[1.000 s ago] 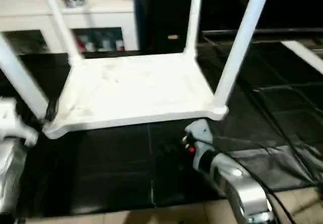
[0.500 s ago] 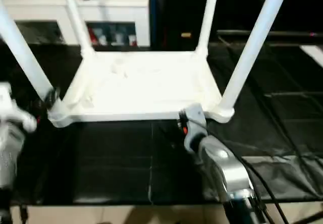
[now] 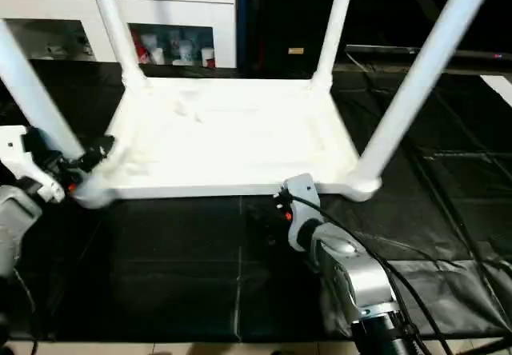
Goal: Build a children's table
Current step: Rotate table base
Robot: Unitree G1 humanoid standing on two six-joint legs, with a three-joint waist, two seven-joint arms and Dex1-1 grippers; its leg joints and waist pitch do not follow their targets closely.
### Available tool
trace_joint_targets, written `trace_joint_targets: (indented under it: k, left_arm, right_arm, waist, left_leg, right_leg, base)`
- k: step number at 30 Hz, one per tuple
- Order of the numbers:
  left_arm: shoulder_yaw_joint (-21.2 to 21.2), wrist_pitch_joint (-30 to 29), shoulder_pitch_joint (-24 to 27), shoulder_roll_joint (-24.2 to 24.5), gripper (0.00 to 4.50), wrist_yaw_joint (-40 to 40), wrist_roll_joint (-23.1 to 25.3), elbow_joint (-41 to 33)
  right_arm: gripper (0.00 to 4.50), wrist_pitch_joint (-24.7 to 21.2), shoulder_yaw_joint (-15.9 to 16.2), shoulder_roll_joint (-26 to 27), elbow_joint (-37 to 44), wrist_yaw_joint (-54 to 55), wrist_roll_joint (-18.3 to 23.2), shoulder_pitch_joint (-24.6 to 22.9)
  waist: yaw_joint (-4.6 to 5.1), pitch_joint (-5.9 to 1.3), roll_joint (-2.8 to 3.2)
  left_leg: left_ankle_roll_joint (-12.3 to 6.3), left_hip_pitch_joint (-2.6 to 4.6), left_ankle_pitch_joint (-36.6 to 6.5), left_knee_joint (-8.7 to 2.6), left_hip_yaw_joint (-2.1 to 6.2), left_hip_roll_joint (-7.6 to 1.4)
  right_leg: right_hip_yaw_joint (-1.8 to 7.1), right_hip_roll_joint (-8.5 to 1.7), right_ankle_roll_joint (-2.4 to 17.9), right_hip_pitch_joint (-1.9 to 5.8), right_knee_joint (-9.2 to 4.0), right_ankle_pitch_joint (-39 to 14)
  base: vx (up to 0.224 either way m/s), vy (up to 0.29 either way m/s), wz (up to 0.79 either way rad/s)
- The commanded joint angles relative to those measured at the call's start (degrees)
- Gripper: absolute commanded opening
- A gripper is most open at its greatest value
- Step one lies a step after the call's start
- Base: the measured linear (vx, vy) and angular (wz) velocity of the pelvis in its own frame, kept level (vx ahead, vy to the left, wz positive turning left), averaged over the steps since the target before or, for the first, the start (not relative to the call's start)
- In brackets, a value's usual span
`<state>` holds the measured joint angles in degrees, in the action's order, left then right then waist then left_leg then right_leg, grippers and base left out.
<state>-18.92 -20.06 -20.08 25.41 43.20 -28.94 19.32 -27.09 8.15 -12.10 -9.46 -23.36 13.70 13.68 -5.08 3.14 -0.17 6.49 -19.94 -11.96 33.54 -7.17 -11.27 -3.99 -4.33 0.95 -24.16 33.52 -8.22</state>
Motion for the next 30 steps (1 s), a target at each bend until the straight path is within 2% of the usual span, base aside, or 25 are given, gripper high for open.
trace_joint_targets:
  k: [1,3,5,6,7,8,9,10,11,12,13,15,16,17,19,22,24,30]
  left_arm:
    - [2.66,-4.47,2.62,1.01,4.46,5.44,-3.68,-5.69]
    - [4.1,-7.41,5.43,2.29,4.46,8.68,-5.97,-9.9]
    - [6.23,-12.55,9.67,4.52,4.46,12.46,-9.61,-16.56]
    - [6.48,-13.77,10.56,4.9,4.46,12.96,-10.49,-18.09]
    - [6.67,-14.71,11.24,5.19,4.46,13.34,-11.16,-19.25]
    - [7.16,-17.6,13.46,5.58,4.46,13.63,-13.81,-23.32]
    - [7.82,-19.9,15.34,5.57,4.46,13.33,-16.1,-27.34]
    - [8.16,-20.65,16.02,5.46,4.46,13.05,-16.93,-28.99]
    - [9.2,-21.49,17.14,5.14,4.46,12.73,-17.79,-31.4]
    - [11.18,-21.91,18.63,4.2,4.46,12.02,-18.35,-34.8]
    - [11.47,-21.98,18.84,4.04,4.46,11.88,-18.41,-35.29]
    - [14.29,-21.86,19.53,1.54,4.46,9.65,-18.22,-38.21]
    - [14.83,-21.99,19.5,0.87,4.46,9.12,-18.19,-38.64]
    - [15.53,-22.25,19.32,-0.1,4.46,8.38,-18.08,-39.11]
    - [18.22,-22.56,18.03,-3.61,4.46,6.08,-17.33,-39.52]
    - [20.64,-22.95,16.97,-5.6,4.46,4.84,-17.22,-40.11]
    - [22.03,-23.49,15.5,-8.07,4.46,3.31,-17.75,-40.33]
    - [25.81,-23.05,11.76,-13.75,4.46,-0.14,-15.51,-37.81]
  right_arm:
    - [4.5,0.98,-0.78,0.32,-2.18,0.61,-0.83,1.59]
    - [4.5,2.13,-0.82,0.82,-4.26,0.84,-1.25,2.69]
    - [4.5,3.79,-1.0,1.39,-7.07,1.41,-1.77,4.32]
    - [4.5,3.94,-1.13,1.53,-7.53,1.46,-1.84,4.63]
    - [4.5,4.05,-1.23,1.64,-7.88,1.5,-1.89,4.86]
    - [4.5,4.27,-1.43,1.78,-8.7,1.42,-2.0,5.46]
    - [4.5,4.41,-1.44,1.64,-9.26,1.06,-2.15,6.01]
    - [4.5,4.48,-1.39,1.51,-9.46,0.84,-2.23,6.23]
    - [4.5,4.94,-1.34,1.45,-9.99,0.71,-2.46,6.62]
    - [4.5,5.54,-1.52,1.56,-10.99,0.7,-2.67,7.3]
    - [4.5,5.64,-1.55,1.6,-11.17,0.69,-2.71,7.42]
    - [4.5,6.26,-1.5,1.95,-12.07,0.67,-2.97,8.05]
    - [4.5,6.42,-1.5,2.03,-12.32,0.62,-2.97,8.2]
    - [4.5,6.67,-1.5,2.11,-12.74,0.5,-3.01,8.47]
    - [4.5,7.77,-0.93,2.4,-14.75,-0.04,-3.86,9.51]
    - [4.5,8.68,-0.53,2.8,-16.32,-0.51,-4.35,10.58]
    - [4.5,9.41,-0.22,3.71,-18.31,-1.61,-4.13,12.22]
    - [4.5,13.18,0.88,6.81,-25.98,-1.7,-6.01,16.71]
  waist:
    - [0.07,-3.59,0.71]
    - [0.2,-3.33,0.78]
    - [0.55,-3.32,0.76]
    - [0.62,-3.01,0.68]
    - [0.64,-3.13,0.72]
    - [0.67,-2.92,0.42]
    - [0.69,-3.05,0.12]
    - [0.75,-2.92,0.3]
    - [0.8,-2.93,0.3]
    - [0.97,-3.02,-0.45]
    - [1.05,-2.99,-0.24]
    - [1.59,-2.84,-0.41]
    - [1.75,-2.91,-0.86]
    - [1.77,-2.93,-1.02]
    - [2.2,-3.04,-1.6]
    - [2.49,-3.05,-1.84]
    - [2.84,-3.21,-2.47]
    - [2.93,-3.35,-2.48]
  left_leg:
    - [0.14,-0.38,-11.27,-4.42,-1.29,-0.93]
    - [0.38,-0.23,-13.12,-4.58,-1.44,-0.9]
    - [0.81,-0.38,-14.24,-4.75,-1.4,-1.09]
    - [0.68,-0.26,-15.12,-4.78,-1.75,-0.93]
    - [0.8,0.07,-15.65,-4.65,-1.78,-1.0]
    - [0.6,0.03,-16.25,-4.68,-2.07,-0.9]
    - [0.89,-0.17,-16.18,-4.64,-1.93,-1.03]
    - [0.85,-0.28,-15.97,-4.73,-1.94,-1.03]
    - [0.71,0.05,-16.26,-4.58,-2.09,-0.97]
    - [0.3,-0.34,-14.79,-4.62,-2.06,-0.93]
    - [0.35,-0.33,-14.63,-4.62,-2.02,-0.98]
    - [0.29,-0.27,-15.07,-4.57,-2.1,-0.84]
    - [0.2,-0.34,-14.83,-4.48,-2.14,-0.79]
    - [0.09,-0.27,-14.7,-4.45,-2.17,-0.77]
    - [0.03,-0.59,-13.58,-4.35,-2.18,-0.78]
    - [0.24,-0.46,-13.88,-4.26,-2.14,-0.71]
    - [0.09,-0.6,-13.49,-4.2,-2.1,-0.75]
    - [-0.11,-0.56,-12.37,-3.91,-2.21,-0.75]
  right_leg:
    - [2.32,-3.25,10.44,3.65,-2.72,-16.55]
    - [2.3,-2.98,9.89,3.29,-3.25,-18.8]
    - [2.29,-2.98,9.8,3.42,-2.9,-19.41]
    - [2.24,-2.58,9.05,3.26,-3.37,-20.89]
    - [2.28,-2.69,9.17,3.13,-3.23,-20.98]
    - [2.31,-2.56,8.45,3.12,-3.56,-23.02]
    - [2.38,-2.84,8.52,3.38,-3.13,-23.19]
    - [2.4,-2.72,7.97,3.33,-3.35,-24.24]
    - [2.42,-2.56,7.78,2.99,-3.51,-24.57]
    - [2.43,-2.51,7.36,3.43,-3.33,-24.07]
    - [2.43,-2.53,7.36,3.35,-3.28,-23.9]
    - [2.33,-2.27,6.7,3.24,-3.58,-24.82]
    - [2.33,-2.27,6.13,3.31,-3.6,-25.37]
    - [2.32,-2.27,5.87,3.27,-3.72,-25.71]
    - [2.32,-2.32,5.12,3.37,-3.71,-25.72]
    - [2.24,-2.13,4.99,3.23,-3.73,-25.28]
    - [2.19,-2.12,5.02,3.42,-3.55,-24.28]
    - [2.18,-2.13,6.58,3.37,-3.3,-22.02]
  base:
    - [0.0,0.0,0.0]
    - [0.0,0.0,0.0]
    - [0.0,0.0,0.0]
    - [0.0,0.0,0.0]
    - [0.0,0.0,0.0]
    - [0.0,0.0,0.0]
    - [0.0,0.0,0.0]
    - [0.0,0.0,0.0]
    - [0.0,0.0,0.0]
    - [0.0,0.0,0.0]
    - [0.0,0.0,0.0]
    - [0.0,0.0,0.0]
    - [0.0,0.0,0.0]
    - [0.0,0.0,0.0]
    - [0.0,0.0,0.0]
    - [0.0,0.0,0.0]
    - [0.0,0.0,0.0]
    - [0.0,0.0,0.0]
